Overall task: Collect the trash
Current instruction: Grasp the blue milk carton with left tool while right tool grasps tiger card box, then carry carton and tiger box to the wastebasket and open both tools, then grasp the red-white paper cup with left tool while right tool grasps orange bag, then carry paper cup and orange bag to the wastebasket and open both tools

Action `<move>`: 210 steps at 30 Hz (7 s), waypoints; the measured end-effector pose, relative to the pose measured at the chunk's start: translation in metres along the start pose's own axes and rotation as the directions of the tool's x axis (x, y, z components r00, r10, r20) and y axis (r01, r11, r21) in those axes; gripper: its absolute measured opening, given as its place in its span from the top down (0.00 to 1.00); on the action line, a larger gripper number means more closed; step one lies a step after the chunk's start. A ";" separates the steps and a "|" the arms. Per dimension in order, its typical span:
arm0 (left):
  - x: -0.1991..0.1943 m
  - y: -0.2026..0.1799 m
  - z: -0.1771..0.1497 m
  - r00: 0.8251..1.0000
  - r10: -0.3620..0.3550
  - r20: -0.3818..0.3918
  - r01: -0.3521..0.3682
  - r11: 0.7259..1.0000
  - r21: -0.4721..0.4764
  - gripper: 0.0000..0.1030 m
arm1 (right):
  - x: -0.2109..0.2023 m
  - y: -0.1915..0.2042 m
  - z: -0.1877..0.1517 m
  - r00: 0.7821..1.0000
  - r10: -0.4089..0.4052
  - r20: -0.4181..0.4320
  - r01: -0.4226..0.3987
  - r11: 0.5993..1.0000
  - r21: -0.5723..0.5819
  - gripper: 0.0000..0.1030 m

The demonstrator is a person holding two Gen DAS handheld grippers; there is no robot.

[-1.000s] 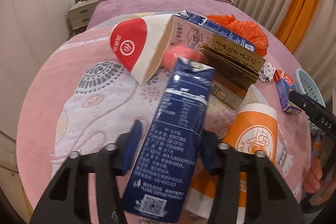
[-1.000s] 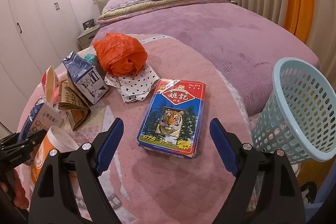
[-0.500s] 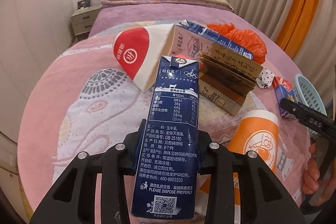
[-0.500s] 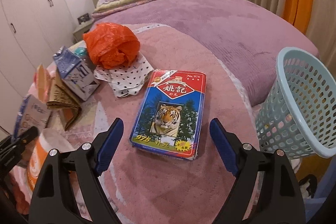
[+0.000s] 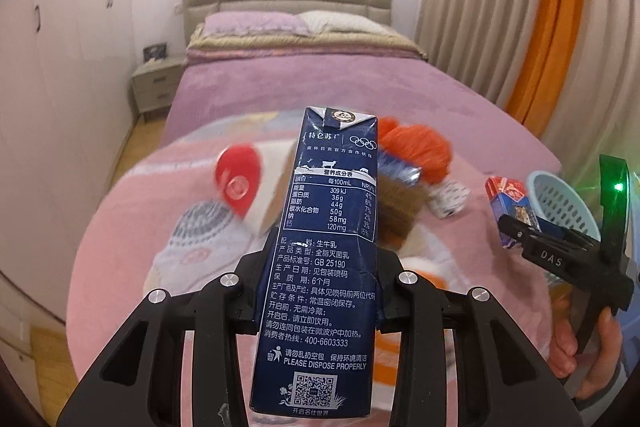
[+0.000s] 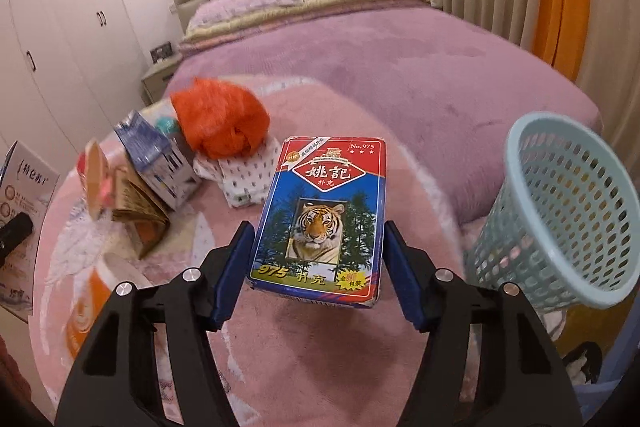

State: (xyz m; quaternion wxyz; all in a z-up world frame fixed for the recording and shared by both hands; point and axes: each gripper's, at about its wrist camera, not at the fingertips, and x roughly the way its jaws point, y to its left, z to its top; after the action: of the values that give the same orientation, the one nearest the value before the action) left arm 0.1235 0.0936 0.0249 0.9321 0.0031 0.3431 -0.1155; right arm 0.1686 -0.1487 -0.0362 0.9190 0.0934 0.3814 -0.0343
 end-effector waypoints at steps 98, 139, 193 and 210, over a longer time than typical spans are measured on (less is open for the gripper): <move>0.104 0.052 0.034 0.992 0.104 -0.074 -0.115 0.979 -0.171 0.30 | 0.041 0.040 0.095 0.969 0.247 -0.006 -0.242 0.944 -0.222 0.38; 0.065 0.075 0.010 0.991 0.134 -0.004 -0.131 0.964 -0.232 0.95 | 0.085 0.067 0.086 0.955 0.285 -0.085 -0.297 0.899 -0.322 0.65; 0.022 -0.047 0.080 0.961 -0.241 0.139 0.257 0.960 -0.109 0.71 | -0.072 -0.008 0.086 0.922 0.314 0.225 -0.261 0.935 -0.240 0.65; 0.091 -0.301 0.068 0.870 -0.489 -0.059 0.492 0.860 0.134 0.70 | -0.115 -0.242 0.048 0.975 -0.071 0.212 0.017 0.970 0.244 0.65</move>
State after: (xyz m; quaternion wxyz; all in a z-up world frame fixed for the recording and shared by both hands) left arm 0.1683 -0.2249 0.0409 0.8653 -0.0155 0.3342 -0.3732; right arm 0.0880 -0.3958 0.0430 0.9363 0.1913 0.2728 -0.1109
